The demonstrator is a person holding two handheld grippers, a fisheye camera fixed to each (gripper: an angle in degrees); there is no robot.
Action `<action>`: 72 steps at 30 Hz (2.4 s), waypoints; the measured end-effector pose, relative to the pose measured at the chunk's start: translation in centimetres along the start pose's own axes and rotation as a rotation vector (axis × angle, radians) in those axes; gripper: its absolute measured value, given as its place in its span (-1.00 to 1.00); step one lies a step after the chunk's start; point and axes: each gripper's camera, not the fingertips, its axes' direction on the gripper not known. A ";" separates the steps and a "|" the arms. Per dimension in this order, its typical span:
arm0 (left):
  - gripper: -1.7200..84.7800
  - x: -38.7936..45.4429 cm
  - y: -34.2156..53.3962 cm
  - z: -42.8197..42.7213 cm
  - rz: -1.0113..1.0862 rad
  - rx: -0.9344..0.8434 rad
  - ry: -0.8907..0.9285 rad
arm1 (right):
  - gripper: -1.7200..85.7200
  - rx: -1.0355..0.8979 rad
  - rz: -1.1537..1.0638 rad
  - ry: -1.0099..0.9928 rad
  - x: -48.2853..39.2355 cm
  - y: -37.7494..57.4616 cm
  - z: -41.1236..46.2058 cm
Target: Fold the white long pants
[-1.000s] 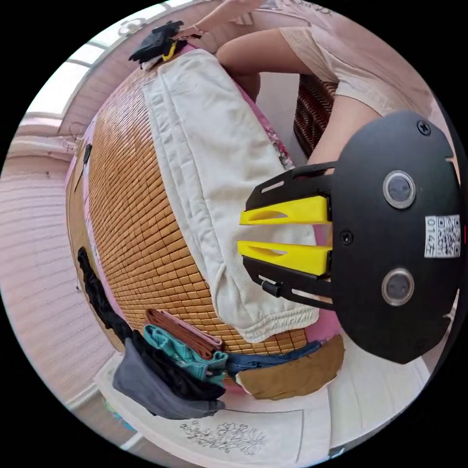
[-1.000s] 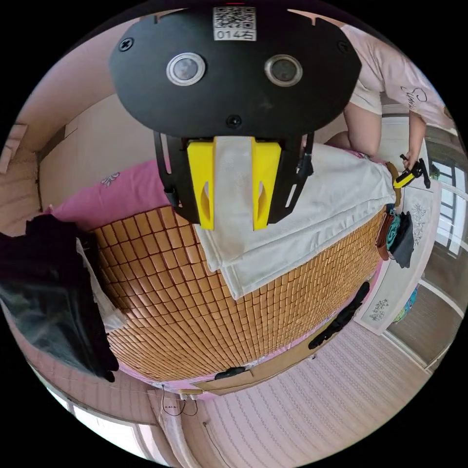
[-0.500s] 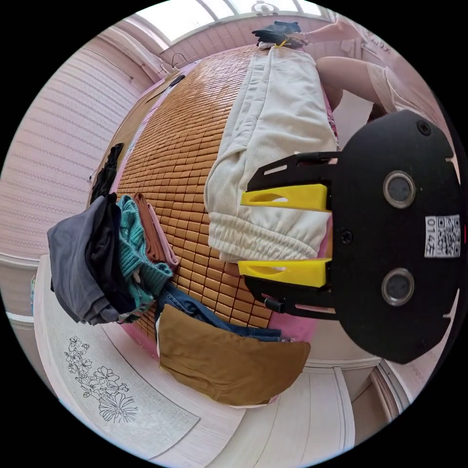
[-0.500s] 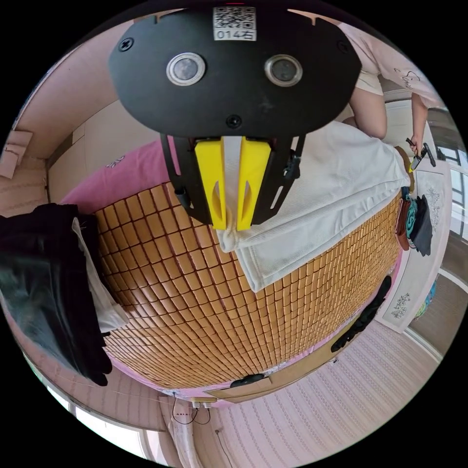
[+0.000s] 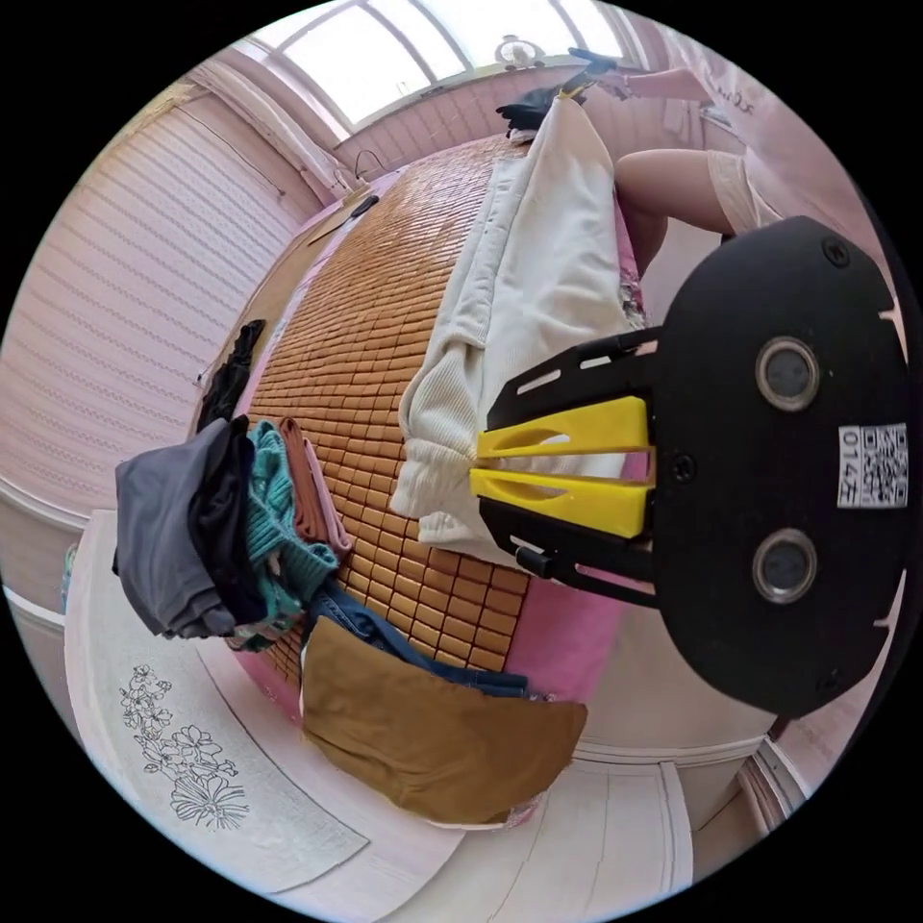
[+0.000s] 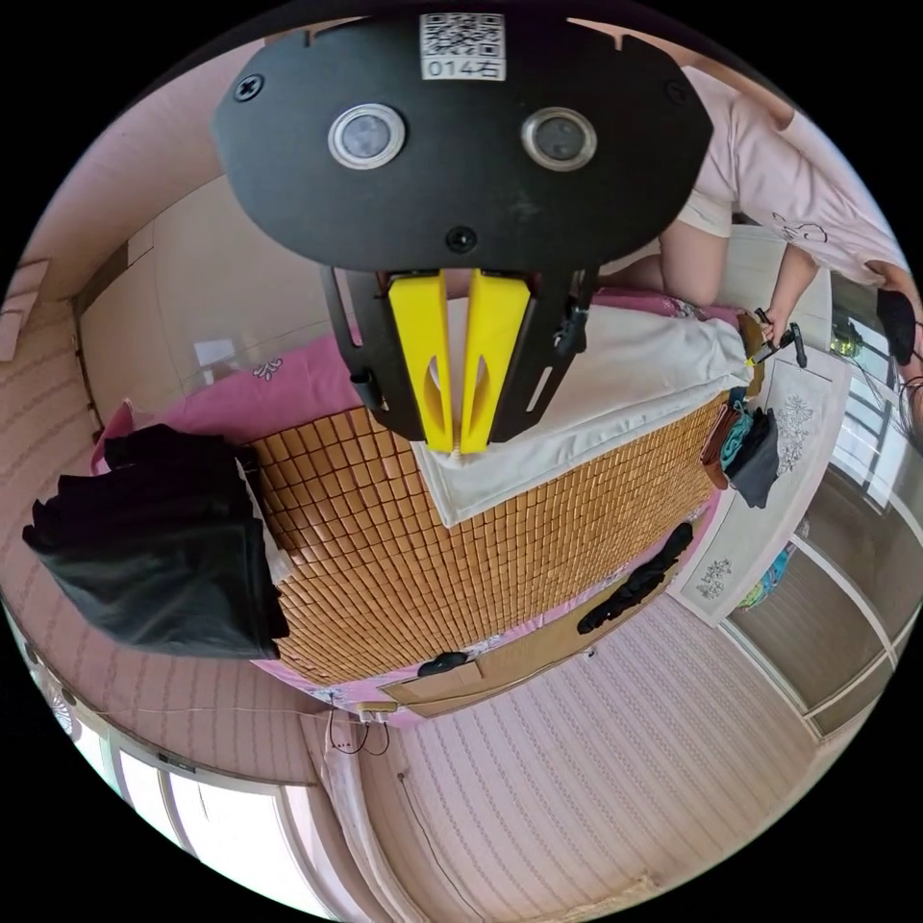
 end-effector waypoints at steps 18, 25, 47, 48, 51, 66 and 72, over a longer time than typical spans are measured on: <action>-0.98 -7.5 1.0 -10.0 -0.230 0.176 0.108 | -0.95 -0.186 -0.057 0.013 -1.3 -10.9 7.1; -0.98 -5.3 -8.1 -1.4 -0.223 0.085 0.035 | -0.95 -0.287 0.058 0.006 0.4 -16.9 18.5; -0.91 5.1 -5.4 6.4 0.052 0.135 -0.148 | -0.81 -0.192 0.157 -0.074 7.7 -6.6 20.7; -0.89 7.3 -4.6 6.6 0.129 0.115 -0.130 | -0.81 -0.202 0.114 -0.070 6.8 -5.4 20.8; -0.85 14.3 -3.6 9.4 0.395 0.023 -0.088 | -0.80 -0.250 -0.124 -0.083 0.6 -4.9 22.6; -0.84 34.0 -1.6 32.5 0.931 -0.361 -0.180 | -0.88 -0.662 -0.952 -0.056 -31.8 -1.3 41.7; -0.88 33.6 -1.8 26.6 0.896 -0.125 -0.128 | -0.93 -0.641 -0.930 -0.151 -30.5 -4.0 37.6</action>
